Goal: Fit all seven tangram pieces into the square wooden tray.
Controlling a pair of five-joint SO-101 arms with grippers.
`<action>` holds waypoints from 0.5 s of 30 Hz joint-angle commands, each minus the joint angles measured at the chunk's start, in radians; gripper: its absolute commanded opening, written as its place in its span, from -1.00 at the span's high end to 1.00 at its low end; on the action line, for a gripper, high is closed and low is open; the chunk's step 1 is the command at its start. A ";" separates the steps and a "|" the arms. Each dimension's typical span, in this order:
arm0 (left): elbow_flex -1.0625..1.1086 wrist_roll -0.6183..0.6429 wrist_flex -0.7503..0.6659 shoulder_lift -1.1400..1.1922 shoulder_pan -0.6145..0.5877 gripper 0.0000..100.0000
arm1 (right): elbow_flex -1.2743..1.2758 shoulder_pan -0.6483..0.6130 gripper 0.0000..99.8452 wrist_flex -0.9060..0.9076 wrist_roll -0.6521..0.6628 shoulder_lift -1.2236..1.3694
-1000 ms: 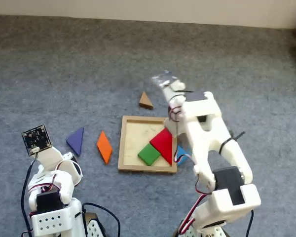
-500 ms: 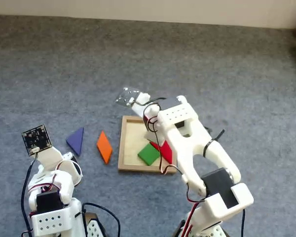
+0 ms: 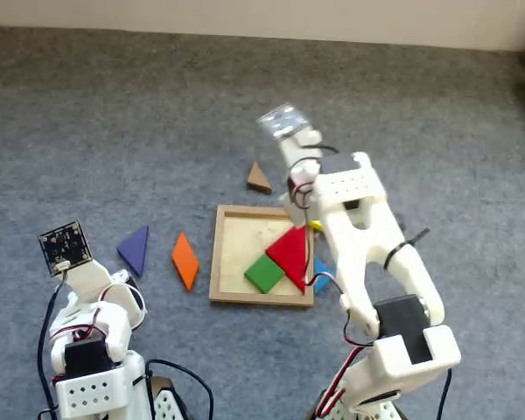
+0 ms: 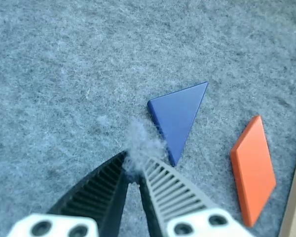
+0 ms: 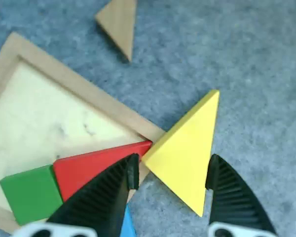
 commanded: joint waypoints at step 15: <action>0.021 0.008 -0.008 -0.024 -0.013 0.99 | -0.030 0.125 0.81 -0.137 -0.158 0.030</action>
